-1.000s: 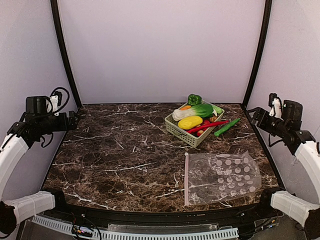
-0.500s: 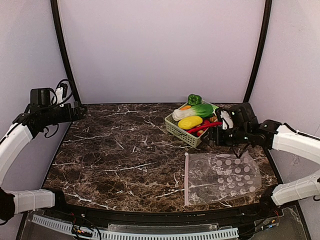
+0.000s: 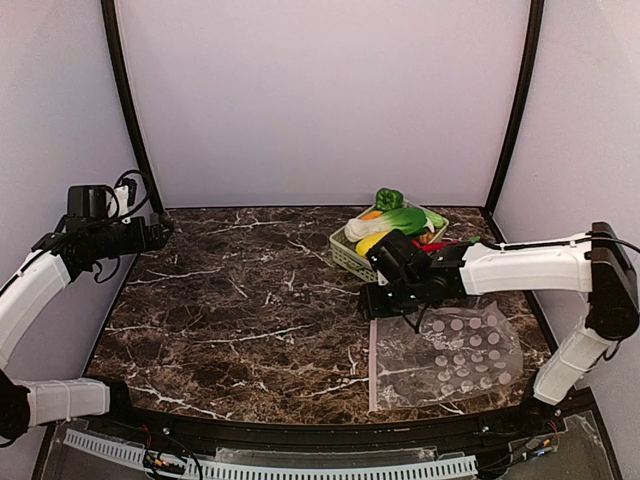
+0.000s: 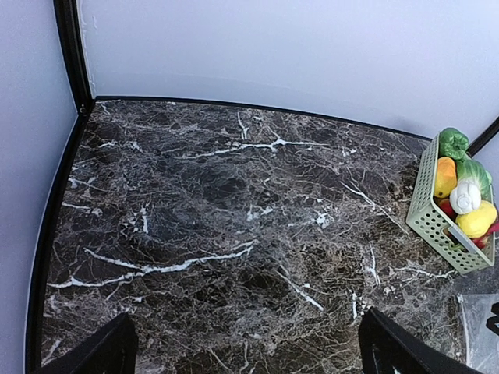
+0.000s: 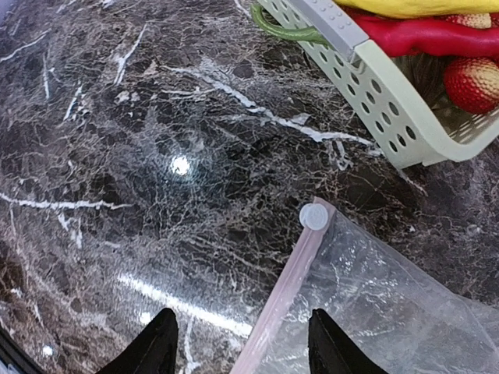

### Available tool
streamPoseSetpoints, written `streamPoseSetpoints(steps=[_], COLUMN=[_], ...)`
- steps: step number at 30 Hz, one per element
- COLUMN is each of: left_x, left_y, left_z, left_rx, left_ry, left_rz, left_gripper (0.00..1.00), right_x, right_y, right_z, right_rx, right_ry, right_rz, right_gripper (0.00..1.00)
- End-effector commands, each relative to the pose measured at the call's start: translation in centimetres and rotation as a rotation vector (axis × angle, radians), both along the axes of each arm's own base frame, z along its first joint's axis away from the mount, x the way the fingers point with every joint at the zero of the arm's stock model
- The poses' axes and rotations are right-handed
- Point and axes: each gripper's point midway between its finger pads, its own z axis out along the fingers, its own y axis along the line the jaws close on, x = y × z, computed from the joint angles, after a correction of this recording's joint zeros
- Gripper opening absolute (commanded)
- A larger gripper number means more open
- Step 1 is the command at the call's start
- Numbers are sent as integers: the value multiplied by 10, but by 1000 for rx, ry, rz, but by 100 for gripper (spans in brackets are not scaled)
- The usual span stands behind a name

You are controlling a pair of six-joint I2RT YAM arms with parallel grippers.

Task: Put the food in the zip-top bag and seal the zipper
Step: Pick up the zipper food storage bag from the center of the board.

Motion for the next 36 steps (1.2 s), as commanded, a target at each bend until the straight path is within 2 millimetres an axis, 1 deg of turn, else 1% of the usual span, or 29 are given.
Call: streamPoseSetpoints(steps=[1, 8, 10, 16, 20, 27, 29, 36], left_x=[-5, -5, -5, -5, -5, -5, -5, -5], left_y=[4, 3, 4, 4, 3, 1, 1, 1], left_z=[-4, -5, -6, -9, -10, -11, -11, -12], left_rx=[20, 14, 15, 17, 9, 2, 1, 4], left_ry=[8, 11, 16, 27, 31, 34, 33, 36], left_rz=[18, 16, 20, 23, 17, 9, 9, 10], left_gripper=[100, 100, 100, 100, 100, 100, 100, 100], right_x=[9, 14, 16, 22, 25, 27, 27, 28], right_y=[3, -2, -3, 5, 6, -8, -10, -12], right_z=[-15, -45, -50, -62, -67, -69, -69, -75], right_rx=[-115, -227, -246, -294, -321, -388, -398, -425], right_ry=[-7, 35, 40, 40, 36, 26, 24, 33], right_rz=[-44, -86, -103, -115, -122, -165, -173, -185], right_gripper=[54, 46, 43, 38, 33, 28, 25, 24])
